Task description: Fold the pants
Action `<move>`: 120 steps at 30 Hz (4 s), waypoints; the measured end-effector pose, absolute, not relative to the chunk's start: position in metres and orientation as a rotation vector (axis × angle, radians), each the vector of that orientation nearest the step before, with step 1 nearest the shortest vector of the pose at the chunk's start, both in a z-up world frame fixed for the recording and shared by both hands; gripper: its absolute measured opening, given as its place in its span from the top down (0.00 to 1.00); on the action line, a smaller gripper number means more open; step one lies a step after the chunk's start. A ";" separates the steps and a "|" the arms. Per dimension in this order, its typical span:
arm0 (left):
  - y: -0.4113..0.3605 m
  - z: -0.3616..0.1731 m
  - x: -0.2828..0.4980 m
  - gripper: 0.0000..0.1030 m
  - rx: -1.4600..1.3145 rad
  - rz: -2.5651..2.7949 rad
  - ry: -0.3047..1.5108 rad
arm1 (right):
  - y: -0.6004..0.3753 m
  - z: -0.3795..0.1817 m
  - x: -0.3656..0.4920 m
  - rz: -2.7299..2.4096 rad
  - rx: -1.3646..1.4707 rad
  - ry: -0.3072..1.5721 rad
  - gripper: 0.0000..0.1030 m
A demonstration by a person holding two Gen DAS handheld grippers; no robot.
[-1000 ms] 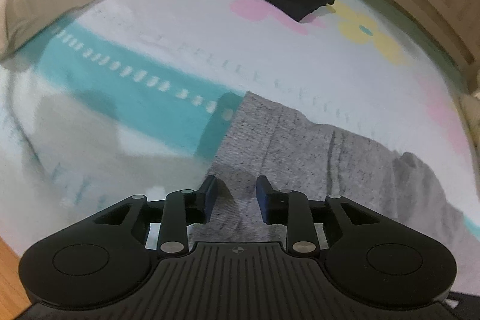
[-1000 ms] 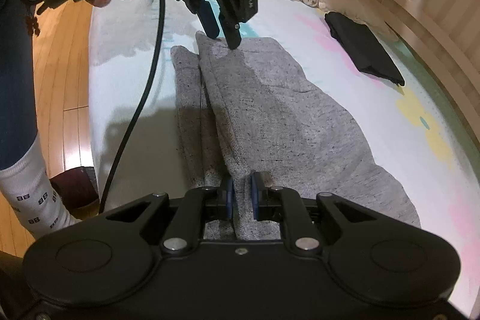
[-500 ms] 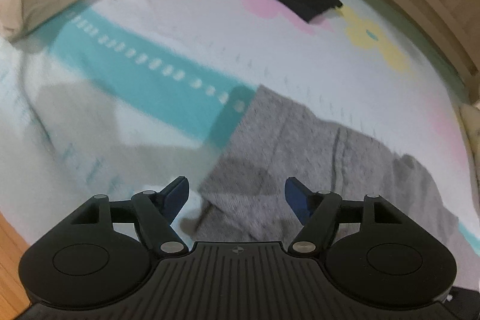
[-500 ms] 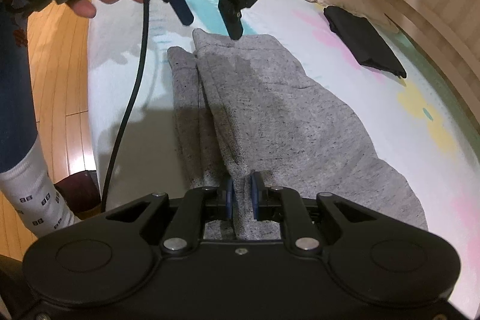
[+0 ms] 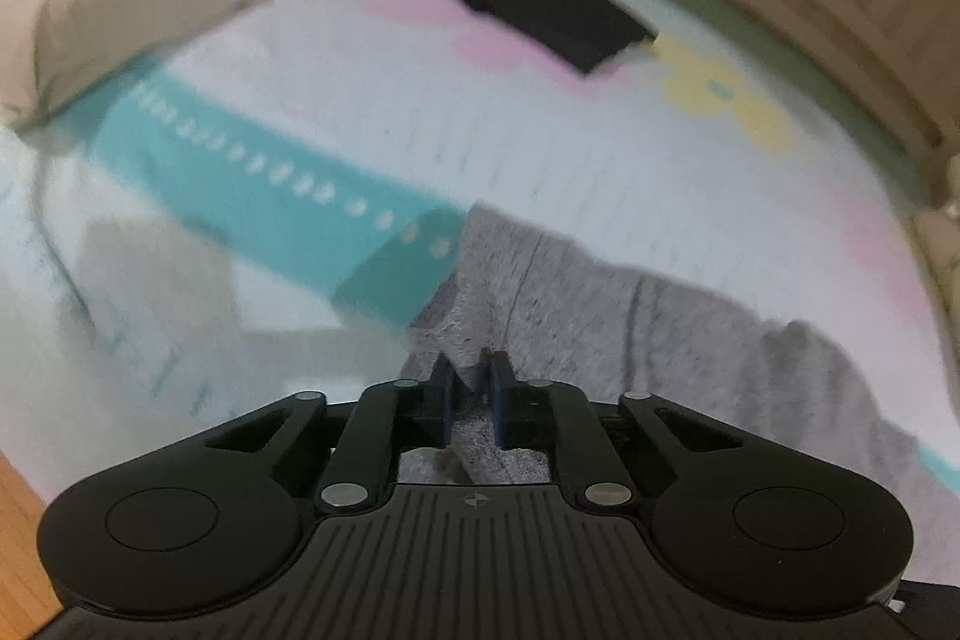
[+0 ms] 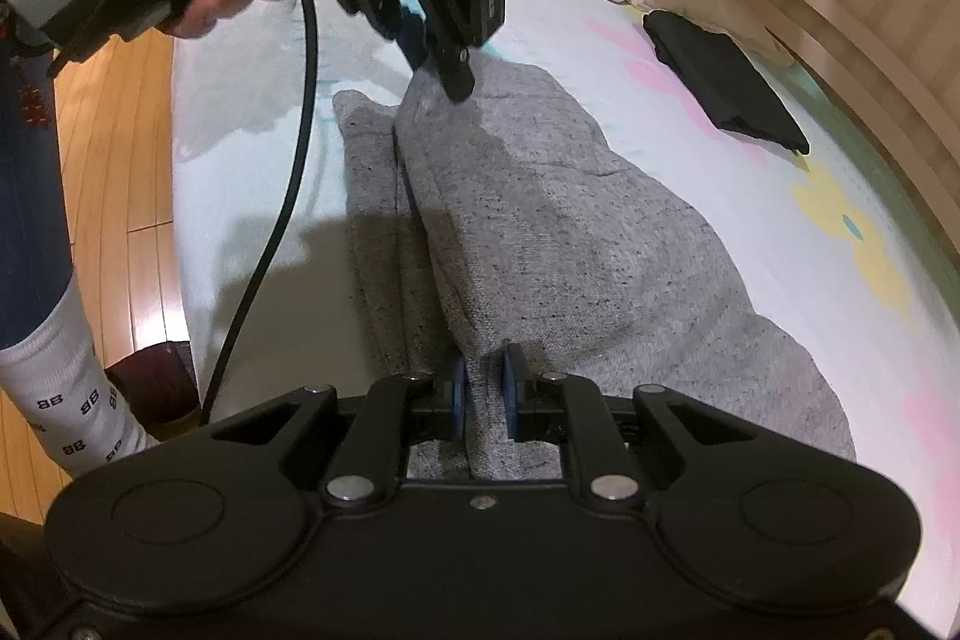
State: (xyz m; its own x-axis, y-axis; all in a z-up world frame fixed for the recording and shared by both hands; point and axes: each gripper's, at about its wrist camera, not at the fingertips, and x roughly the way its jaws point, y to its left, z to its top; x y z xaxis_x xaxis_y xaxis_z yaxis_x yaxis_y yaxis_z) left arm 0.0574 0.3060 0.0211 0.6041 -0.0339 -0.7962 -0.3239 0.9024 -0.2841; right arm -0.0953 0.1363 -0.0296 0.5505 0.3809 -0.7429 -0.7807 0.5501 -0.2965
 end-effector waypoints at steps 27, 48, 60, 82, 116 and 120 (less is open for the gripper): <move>0.236 0.026 0.077 0.81 -0.334 0.004 0.933 | 0.094 0.000 -0.097 0.714 -0.510 0.664 0.61; 0.174 0.036 0.112 0.81 -0.168 -0.080 0.954 | -0.039 0.020 -0.010 0.405 -0.168 0.857 0.37; 0.171 -0.024 0.135 0.81 -0.218 -0.095 1.114 | -0.023 0.003 0.108 0.446 -0.142 0.904 0.31; 0.147 -0.007 0.163 0.80 -0.274 -0.074 0.911 | 0.008 -0.016 0.017 0.709 -0.334 0.956 0.89; 0.164 -0.019 0.109 0.80 -0.221 -0.078 0.954 | 0.000 -0.022 0.122 0.594 0.163 1.096 0.72; 0.148 -0.022 0.096 0.80 -0.089 -0.093 0.938 | 0.006 -0.030 0.127 0.520 0.111 1.106 0.88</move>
